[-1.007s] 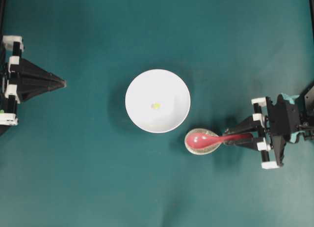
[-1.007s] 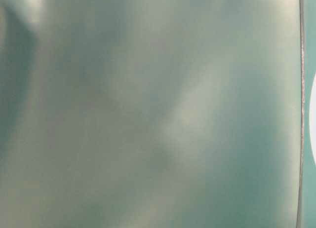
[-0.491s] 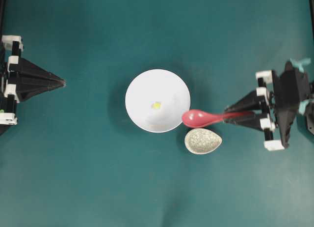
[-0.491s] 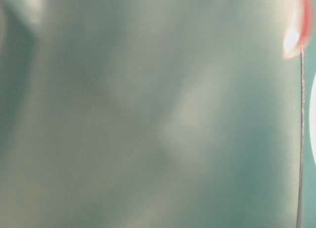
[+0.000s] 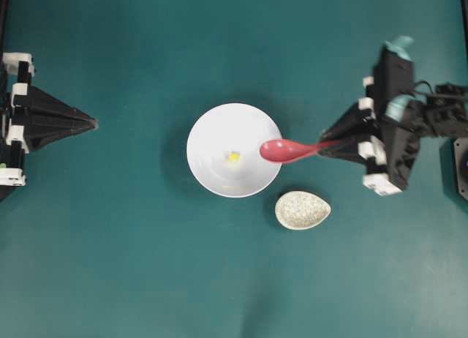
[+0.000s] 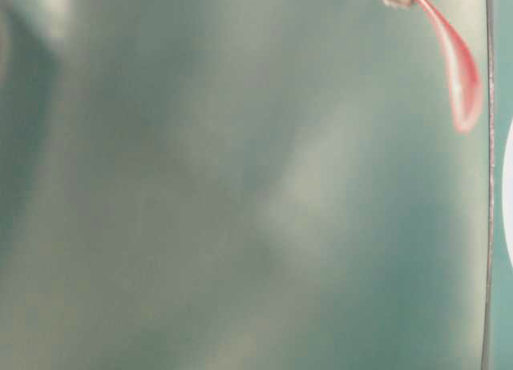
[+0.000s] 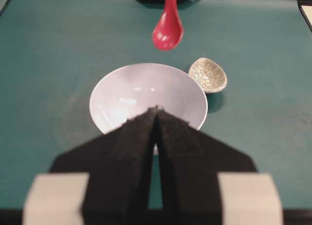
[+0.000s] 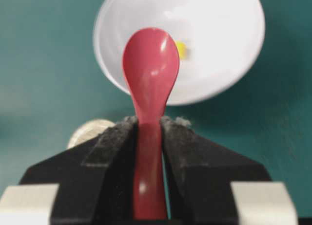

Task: Scoop the yellow hexagonal prism block from the bowl with a spoon using the right arm.
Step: 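Move the spoon over the white bowl and lower it inside, then push the spoon bowl toward the yellow block inside the bowl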

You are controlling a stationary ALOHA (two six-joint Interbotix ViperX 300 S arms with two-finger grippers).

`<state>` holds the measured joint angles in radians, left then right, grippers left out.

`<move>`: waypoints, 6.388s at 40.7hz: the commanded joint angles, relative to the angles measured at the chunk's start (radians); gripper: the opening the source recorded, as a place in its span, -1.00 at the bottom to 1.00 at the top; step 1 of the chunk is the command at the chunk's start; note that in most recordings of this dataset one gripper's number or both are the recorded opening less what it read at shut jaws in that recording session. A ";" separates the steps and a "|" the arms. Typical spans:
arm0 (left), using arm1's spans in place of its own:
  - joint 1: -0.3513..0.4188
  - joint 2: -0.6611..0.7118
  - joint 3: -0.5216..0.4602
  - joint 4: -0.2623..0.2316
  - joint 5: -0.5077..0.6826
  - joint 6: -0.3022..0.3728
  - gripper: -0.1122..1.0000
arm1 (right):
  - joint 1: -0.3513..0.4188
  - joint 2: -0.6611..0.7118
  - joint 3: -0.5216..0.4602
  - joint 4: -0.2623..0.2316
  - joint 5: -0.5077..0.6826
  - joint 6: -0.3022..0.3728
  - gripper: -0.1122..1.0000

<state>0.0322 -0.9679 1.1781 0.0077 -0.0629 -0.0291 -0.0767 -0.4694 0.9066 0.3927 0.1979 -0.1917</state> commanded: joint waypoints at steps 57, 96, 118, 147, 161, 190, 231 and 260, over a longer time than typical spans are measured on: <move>0.002 0.000 -0.017 0.003 0.005 0.002 -0.80 | -0.083 0.362 -0.425 -0.095 0.486 0.052 -0.39; 0.002 0.000 -0.018 0.002 0.011 0.002 -0.80 | -0.057 0.460 -0.466 -0.097 0.529 0.141 -0.39; 0.002 0.000 -0.018 0.002 0.012 0.002 -0.80 | -0.057 0.522 -0.518 -0.100 0.523 0.123 -0.39; 0.003 0.000 -0.018 0.003 0.015 0.005 -0.80 | -0.057 0.546 -0.525 -0.150 0.413 0.121 -0.39; 0.002 0.000 -0.018 0.002 0.015 0.005 -0.80 | -0.057 0.546 -0.514 -0.164 0.345 0.121 -0.39; 0.002 0.000 -0.018 0.003 0.015 0.008 -0.80 | -0.057 0.545 -0.511 -0.179 0.293 0.121 -0.39; 0.002 0.000 -0.018 0.003 0.015 0.009 -0.80 | -0.037 0.460 -0.380 -0.176 0.109 0.127 -0.39; 0.002 0.000 -0.018 0.003 0.011 0.009 -0.80 | 0.006 0.460 -0.387 -0.176 0.104 0.123 -0.39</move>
<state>0.0322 -0.9725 1.1781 0.0077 -0.0430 -0.0215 -0.0752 0.0215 0.5369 0.2163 0.3129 -0.0675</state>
